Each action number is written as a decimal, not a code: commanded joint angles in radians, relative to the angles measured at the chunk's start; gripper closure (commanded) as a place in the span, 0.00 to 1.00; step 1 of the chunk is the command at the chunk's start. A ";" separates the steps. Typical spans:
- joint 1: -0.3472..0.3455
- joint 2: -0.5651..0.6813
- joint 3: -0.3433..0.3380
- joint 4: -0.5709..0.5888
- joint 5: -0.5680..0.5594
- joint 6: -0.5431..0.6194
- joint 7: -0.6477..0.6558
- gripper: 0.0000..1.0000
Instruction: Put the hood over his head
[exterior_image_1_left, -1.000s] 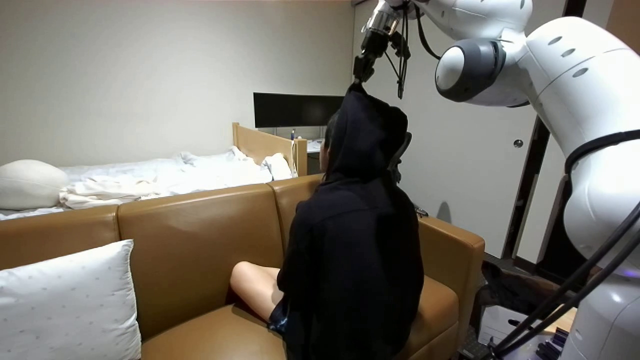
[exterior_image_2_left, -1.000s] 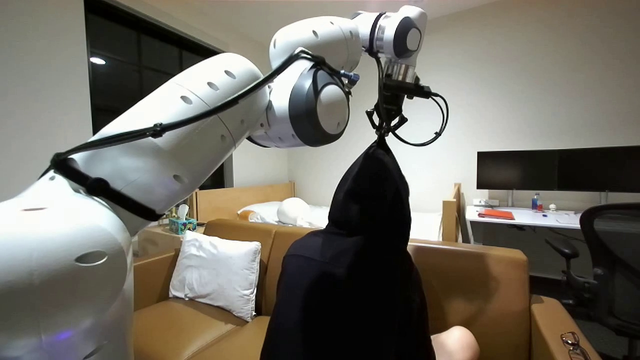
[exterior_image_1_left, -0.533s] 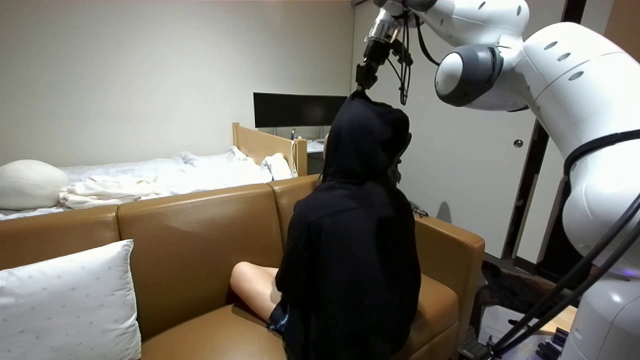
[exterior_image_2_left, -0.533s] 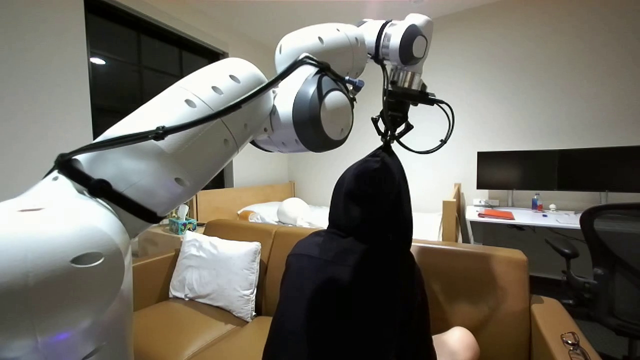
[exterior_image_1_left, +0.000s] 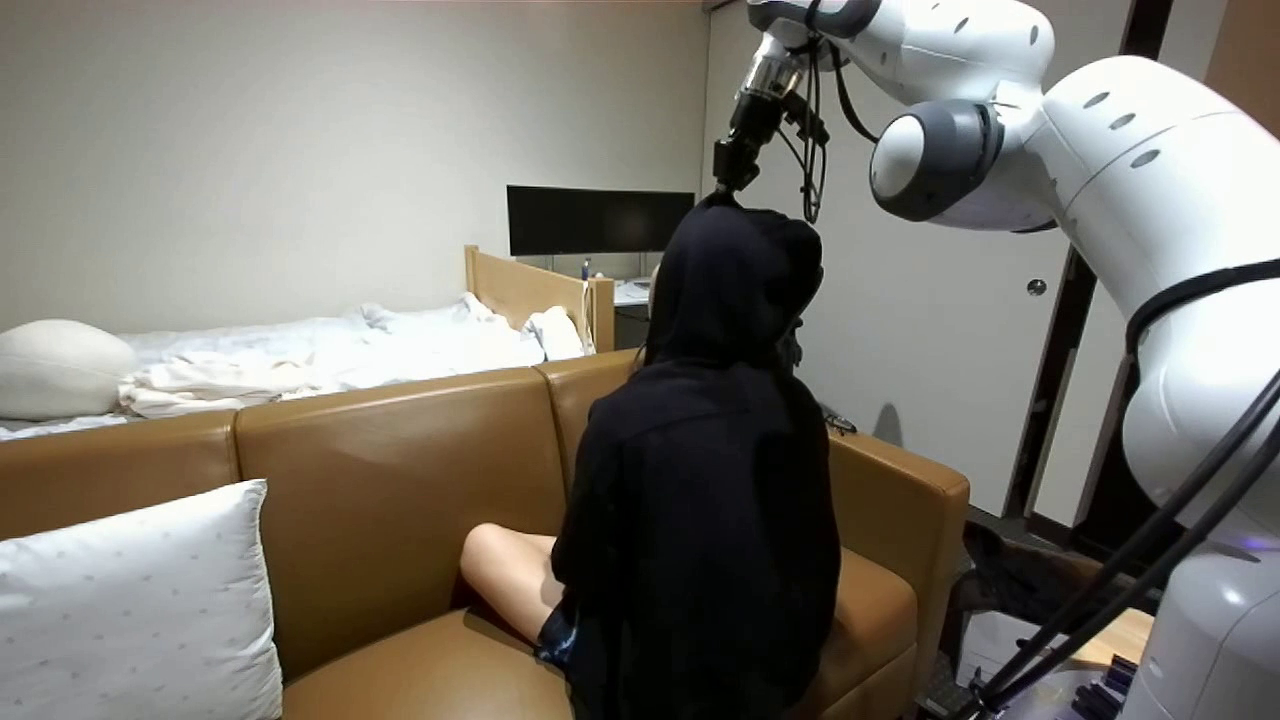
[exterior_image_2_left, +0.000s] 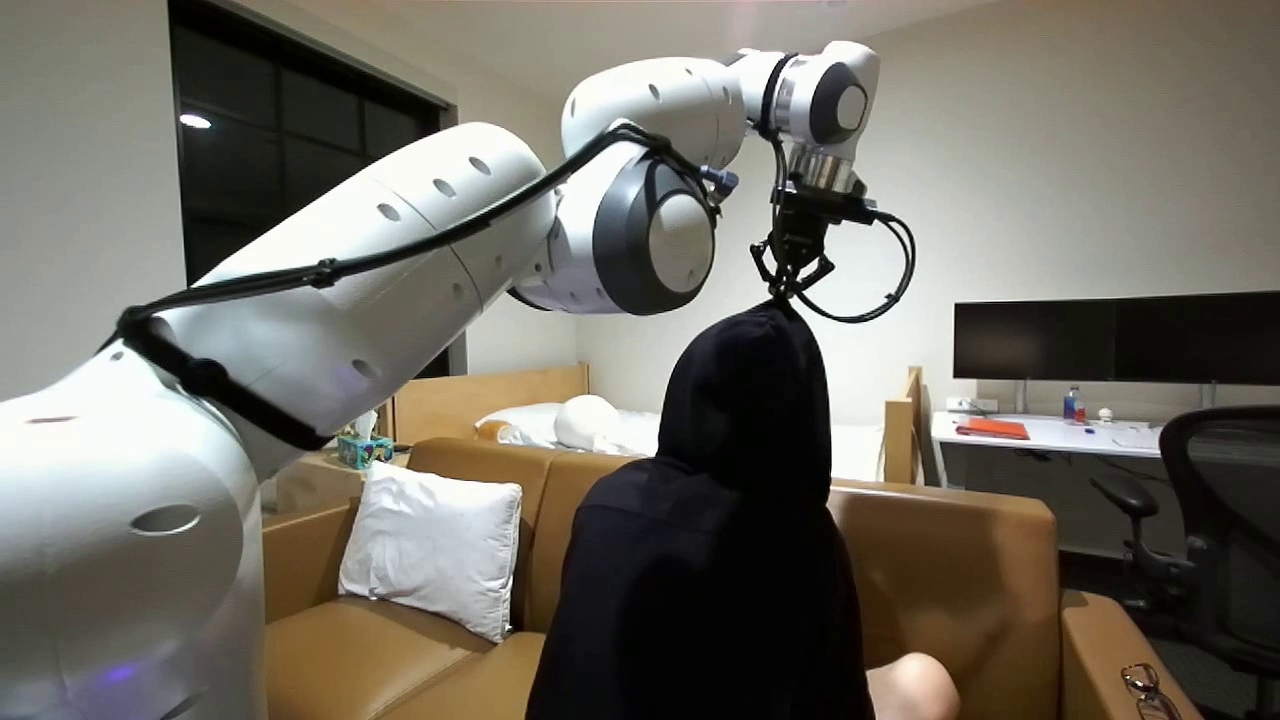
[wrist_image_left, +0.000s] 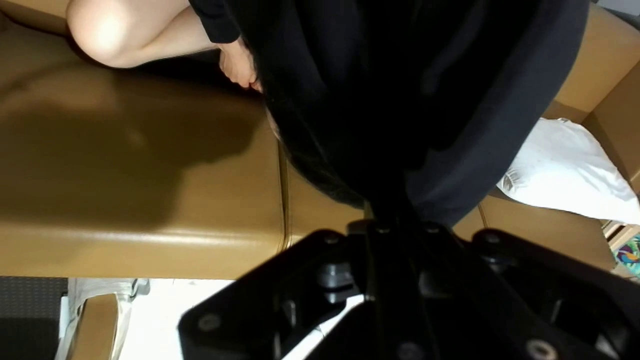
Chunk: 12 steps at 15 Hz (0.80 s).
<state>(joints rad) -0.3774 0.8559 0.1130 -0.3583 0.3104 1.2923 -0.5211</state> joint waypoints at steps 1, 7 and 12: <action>-0.009 0.014 0.025 0.000 0.002 0.027 0.045 0.99; -0.012 0.043 0.031 -0.003 0.003 0.016 0.071 0.99; -0.011 0.047 0.025 -0.001 -0.006 0.012 0.101 0.70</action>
<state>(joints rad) -0.3786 0.9001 0.1266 -0.3583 0.3105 1.2923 -0.4574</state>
